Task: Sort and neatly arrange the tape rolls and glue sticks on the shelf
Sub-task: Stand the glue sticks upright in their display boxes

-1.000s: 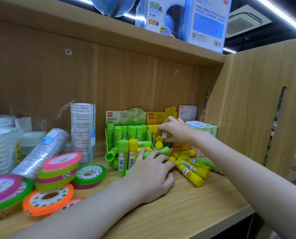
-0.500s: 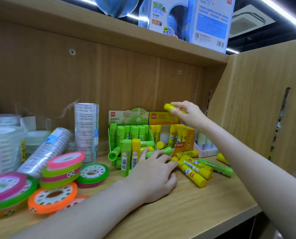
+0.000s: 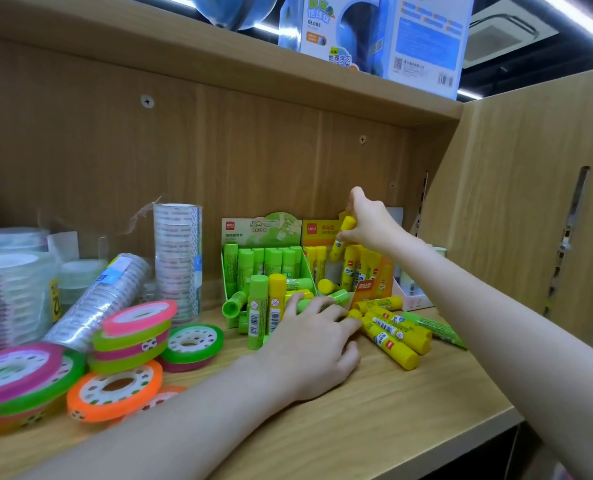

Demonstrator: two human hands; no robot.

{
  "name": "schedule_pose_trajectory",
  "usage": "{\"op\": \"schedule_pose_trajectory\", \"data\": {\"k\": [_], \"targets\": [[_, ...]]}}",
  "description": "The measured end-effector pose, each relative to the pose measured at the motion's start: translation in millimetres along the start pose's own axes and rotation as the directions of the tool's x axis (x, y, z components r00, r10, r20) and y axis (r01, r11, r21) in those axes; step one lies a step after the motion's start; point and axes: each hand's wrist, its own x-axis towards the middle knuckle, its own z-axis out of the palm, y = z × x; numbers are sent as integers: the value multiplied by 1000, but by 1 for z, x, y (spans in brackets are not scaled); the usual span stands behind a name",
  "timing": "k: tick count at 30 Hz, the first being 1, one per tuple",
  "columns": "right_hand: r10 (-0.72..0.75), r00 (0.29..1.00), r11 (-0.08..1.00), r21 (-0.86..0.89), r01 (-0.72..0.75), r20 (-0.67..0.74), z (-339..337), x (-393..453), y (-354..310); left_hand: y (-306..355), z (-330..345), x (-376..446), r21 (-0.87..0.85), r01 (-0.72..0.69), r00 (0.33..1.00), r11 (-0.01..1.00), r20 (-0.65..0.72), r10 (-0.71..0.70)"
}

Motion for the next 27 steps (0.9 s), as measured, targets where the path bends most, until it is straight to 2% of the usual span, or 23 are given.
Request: {"op": "schedule_pose_trajectory", "data": {"k": [3, 5, 9, 16, 22, 27], "targets": [[-20, 1000, 983, -180, 20, 3, 11, 2, 2, 0, 0, -1, -1, 2, 1000, 1000, 1, -2], [-45, 999, 970, -237, 46, 8, 17, 2, 4, 1, -1, -1, -3, 0, 1000, 1000, -2, 0], [-38, 999, 974, -224, 38, 6, 25, -1, 8, 1, -1, -1, -8, 2, 1000, 1000, -8, -2], [36, 999, 996, -86, -39, -31, 29, 1, 13, -1, 1, -1, -7, 1, 1000, 1000, -13, -1], [-63, 996, 951, -305, 40, -66, 37, -5, 15, 0, -1, -1, -1, 6, 1000, 1000, -3, -6], [-47, 998, 945, -323, 54, 28, 28, -5, 16, -1, 2, 0, -4, -10, 999, 1000, -46, 10]]}}
